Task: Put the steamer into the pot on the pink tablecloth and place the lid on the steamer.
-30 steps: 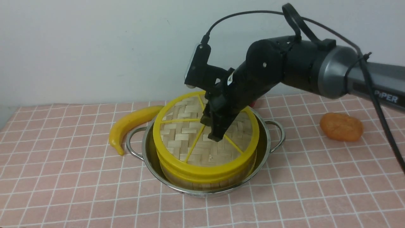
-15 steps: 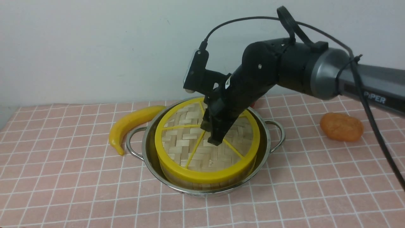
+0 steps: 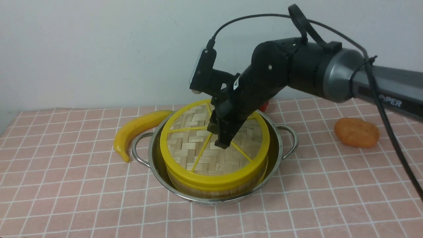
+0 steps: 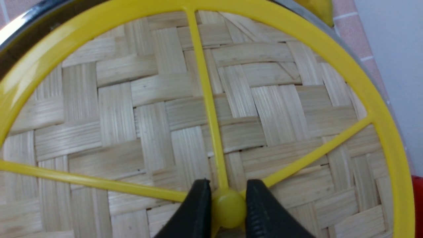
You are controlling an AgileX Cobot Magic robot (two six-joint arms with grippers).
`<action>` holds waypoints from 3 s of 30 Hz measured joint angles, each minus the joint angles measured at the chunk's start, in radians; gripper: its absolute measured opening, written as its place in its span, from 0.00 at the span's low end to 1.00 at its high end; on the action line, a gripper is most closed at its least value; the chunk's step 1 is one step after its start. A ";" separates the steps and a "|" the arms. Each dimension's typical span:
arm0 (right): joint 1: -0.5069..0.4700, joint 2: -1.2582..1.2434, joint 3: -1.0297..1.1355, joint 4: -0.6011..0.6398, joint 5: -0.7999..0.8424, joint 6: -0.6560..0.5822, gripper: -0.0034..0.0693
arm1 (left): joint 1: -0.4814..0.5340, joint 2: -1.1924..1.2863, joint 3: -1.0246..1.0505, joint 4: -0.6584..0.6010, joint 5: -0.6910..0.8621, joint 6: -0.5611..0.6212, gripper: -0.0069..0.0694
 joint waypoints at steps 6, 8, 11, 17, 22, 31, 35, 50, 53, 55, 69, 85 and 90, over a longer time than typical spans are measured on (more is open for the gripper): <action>0.000 0.000 0.000 0.000 0.000 0.001 0.25 | 0.000 0.000 0.000 0.000 0.000 0.000 0.41; 0.000 0.000 0.000 0.000 0.000 0.004 0.25 | 0.000 0.000 0.000 0.000 0.000 0.000 0.41; 0.000 0.000 0.000 0.000 0.000 0.014 0.25 | 0.000 0.000 0.000 0.000 0.000 0.000 0.41; 0.000 0.000 0.000 0.014 0.003 0.030 0.30 | 0.000 0.000 0.000 0.000 0.000 0.000 0.41; 0.000 -0.005 -0.003 0.041 0.000 0.031 0.54 | 0.000 0.000 0.000 0.000 0.000 0.000 0.41; 0.000 -0.057 -0.003 0.053 -0.003 0.109 0.55 | 0.000 0.000 0.000 0.000 0.000 0.000 0.41; 0.000 -0.160 -0.007 0.057 -0.028 0.188 0.09 | 0.000 0.000 0.000 0.000 0.000 0.000 0.41; -0.003 -0.232 -0.010 0.200 -0.009 0.318 0.03 | 0.000 0.000 0.000 0.000 0.000 0.000 0.41; -0.006 -0.257 0.023 0.169 0.117 0.357 0.03 | 0.000 0.000 0.000 0.000 0.000 0.000 0.41; -0.010 -0.315 0.103 0.121 0.175 0.380 0.04 | 0.000 0.000 0.000 0.000 0.000 0.000 0.41; -0.179 -1.461 1.044 -0.035 -0.171 0.469 0.06 | 0.000 0.000 0.000 0.000 0.000 0.000 0.41; -0.593 -2.093 1.695 -0.034 -0.523 0.576 0.12 | 0.000 0.000 0.000 0.000 0.000 0.000 0.41; -0.594 -2.093 1.783 -0.034 -0.551 0.576 0.14 | 0.000 0.000 0.000 0.000 0.000 0.000 0.41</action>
